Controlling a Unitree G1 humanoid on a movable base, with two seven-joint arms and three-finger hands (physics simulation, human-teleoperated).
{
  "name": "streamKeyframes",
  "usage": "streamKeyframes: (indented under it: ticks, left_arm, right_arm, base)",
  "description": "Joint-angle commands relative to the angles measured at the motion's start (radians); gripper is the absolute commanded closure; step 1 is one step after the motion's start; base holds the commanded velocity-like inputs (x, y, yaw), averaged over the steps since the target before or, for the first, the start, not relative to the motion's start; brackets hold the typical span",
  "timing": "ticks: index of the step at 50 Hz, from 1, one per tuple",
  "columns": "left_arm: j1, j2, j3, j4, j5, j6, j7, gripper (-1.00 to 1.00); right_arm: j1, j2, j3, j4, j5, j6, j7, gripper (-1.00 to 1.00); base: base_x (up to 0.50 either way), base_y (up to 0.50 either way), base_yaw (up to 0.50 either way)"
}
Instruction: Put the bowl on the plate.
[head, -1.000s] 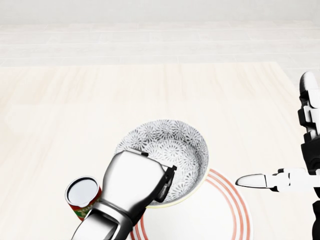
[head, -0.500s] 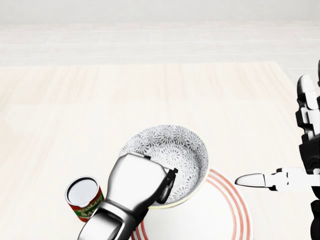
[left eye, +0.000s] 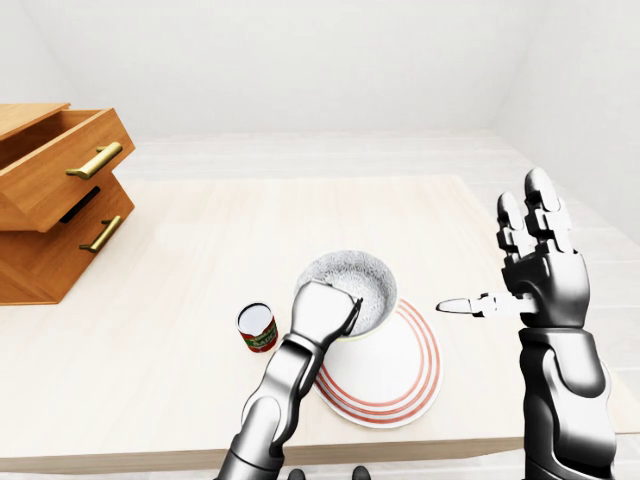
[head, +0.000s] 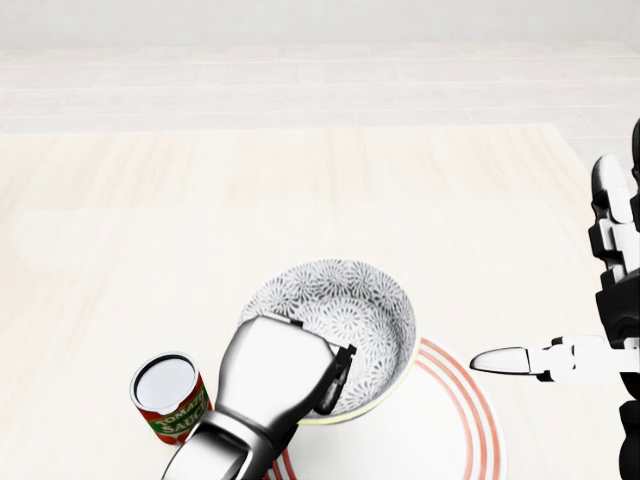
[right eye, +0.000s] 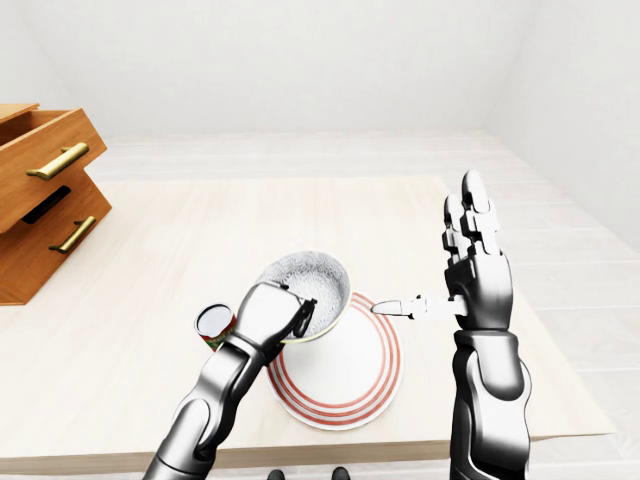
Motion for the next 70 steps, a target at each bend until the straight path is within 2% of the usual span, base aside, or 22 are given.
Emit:
streamKeyframes:
  ticks: [1,27,37,47,70]
  left_arm:
    - [0.015,-0.005,0.019,-0.019,-0.032,0.000,0.027,1.00]
    - [0.092,0.005,-0.051,-0.089,-0.005,0.000,0.029,1.00]
    - [0.101,0.007,-0.059,-0.118,-0.010,0.000,0.013,1.00]
    - [0.140,0.021,-0.086,-0.125,0.000,0.000,0.040,1.00]
    - [0.119,0.010,-0.097,-0.049,-0.003,0.000,0.076,1.00]
  right_arm:
    - [0.003,0.000,-0.001,0.002,0.004,0.000,0.000,-1.00]
    - [0.002,-0.003,-0.007,-0.009,0.005,0.000,-0.001,-1.00]
    - [0.003,-0.002,-0.009,-0.008,0.007,0.000,0.001,-1.00]
    - [0.003,-0.002,-0.005,-0.004,0.004,0.000,0.000,-1.00]
    - [0.008,-0.001,-0.005,0.026,0.004,0.000,0.007,-1.00]
  base:
    - [0.00,0.00,0.00]
    - [0.00,0.00,0.00]
    - [0.00,0.00,0.00]
    - [0.00,0.00,0.00]
    - [0.00,0.00,0.00]
